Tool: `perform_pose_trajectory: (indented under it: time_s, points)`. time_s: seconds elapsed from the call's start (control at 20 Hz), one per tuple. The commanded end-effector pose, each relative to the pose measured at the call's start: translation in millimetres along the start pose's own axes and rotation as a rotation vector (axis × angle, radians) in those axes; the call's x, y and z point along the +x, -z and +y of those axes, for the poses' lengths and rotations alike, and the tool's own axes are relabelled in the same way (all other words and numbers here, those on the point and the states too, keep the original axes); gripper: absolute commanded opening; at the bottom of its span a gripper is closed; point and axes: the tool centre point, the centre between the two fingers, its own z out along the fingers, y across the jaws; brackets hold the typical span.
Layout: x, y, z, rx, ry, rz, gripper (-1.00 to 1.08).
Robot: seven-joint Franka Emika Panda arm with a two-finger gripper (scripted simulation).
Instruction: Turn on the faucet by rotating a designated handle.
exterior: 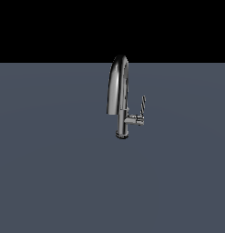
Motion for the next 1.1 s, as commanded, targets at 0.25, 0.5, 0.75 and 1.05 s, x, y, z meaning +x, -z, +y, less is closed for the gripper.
perform_pose_trajectory:
  time_s: [0.25, 0.5, 0.75, 1.05]
  points:
    - [50, -7, 7, 0.140, -0.140, -0.108, -1.00]
    - [84, -16, 16, 0.238, -0.238, -0.184, -1.00]
    - [117, -29, 27, 0.344, -0.342, -0.266, -1.00]
    - [157, -52, 45, 0.481, -0.476, -0.372, -1.00]
